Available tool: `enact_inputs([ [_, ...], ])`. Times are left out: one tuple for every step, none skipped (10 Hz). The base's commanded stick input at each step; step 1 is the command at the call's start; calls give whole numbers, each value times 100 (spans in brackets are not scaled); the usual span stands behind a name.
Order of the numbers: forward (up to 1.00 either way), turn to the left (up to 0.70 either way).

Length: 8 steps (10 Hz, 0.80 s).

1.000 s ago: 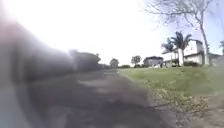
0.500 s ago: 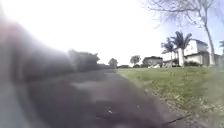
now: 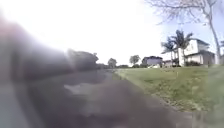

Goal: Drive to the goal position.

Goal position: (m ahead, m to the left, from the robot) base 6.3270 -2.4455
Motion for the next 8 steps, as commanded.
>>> enact_inputs([
  [100,0],
  [100,0],
  [100,0],
  [100,0],
  [100,0],
  [100,0],
  [100,0],
  [100,0],
])
